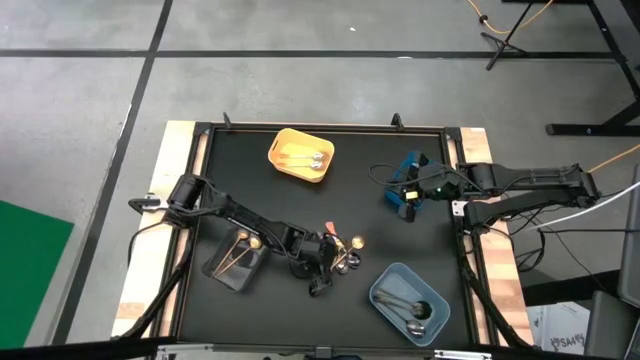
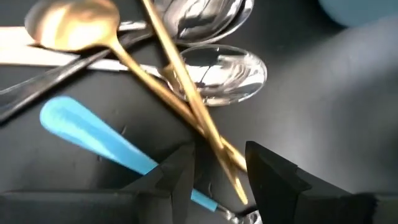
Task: Sort silverware by color (type)
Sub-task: Put the gold spoon into the black bin
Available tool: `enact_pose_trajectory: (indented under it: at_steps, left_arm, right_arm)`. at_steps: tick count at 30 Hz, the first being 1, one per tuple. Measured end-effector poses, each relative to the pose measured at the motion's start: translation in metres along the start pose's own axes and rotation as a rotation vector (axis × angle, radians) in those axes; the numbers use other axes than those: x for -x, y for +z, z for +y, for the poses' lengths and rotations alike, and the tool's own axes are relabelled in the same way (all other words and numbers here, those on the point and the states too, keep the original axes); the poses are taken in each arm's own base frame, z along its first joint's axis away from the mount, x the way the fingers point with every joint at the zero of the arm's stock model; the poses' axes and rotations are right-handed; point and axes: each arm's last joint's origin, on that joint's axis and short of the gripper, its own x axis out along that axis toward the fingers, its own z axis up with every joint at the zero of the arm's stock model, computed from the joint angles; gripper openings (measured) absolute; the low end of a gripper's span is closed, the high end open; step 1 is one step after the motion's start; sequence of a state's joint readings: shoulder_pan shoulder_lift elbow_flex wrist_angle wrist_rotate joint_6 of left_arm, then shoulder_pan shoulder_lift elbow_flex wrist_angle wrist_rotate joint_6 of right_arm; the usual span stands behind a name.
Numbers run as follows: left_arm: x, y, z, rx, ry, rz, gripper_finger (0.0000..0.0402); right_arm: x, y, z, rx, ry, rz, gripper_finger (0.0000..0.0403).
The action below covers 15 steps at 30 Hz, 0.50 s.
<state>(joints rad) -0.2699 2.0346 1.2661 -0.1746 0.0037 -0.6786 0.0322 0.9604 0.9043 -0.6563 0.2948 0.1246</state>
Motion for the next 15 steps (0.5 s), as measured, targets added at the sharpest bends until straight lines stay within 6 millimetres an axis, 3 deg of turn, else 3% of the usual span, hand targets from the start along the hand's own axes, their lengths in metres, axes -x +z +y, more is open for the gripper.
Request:
enact_pose_trajectory:
  at_steps: [8,15]
  left_arm:
    - [-0.0021,-0.0019,-0.0011,-0.004,0.015,-0.009,0.0134]
    - [-0.0021,-0.002,-0.001,-0.002,0.017,-0.007,0.0103]
  right_arm:
    - [0.0,-0.0001,0.0,0.0,0.0,0.001,0.0067]
    - [0.0,-0.0001,0.0,0.0,0.0,0.001,0.0067]
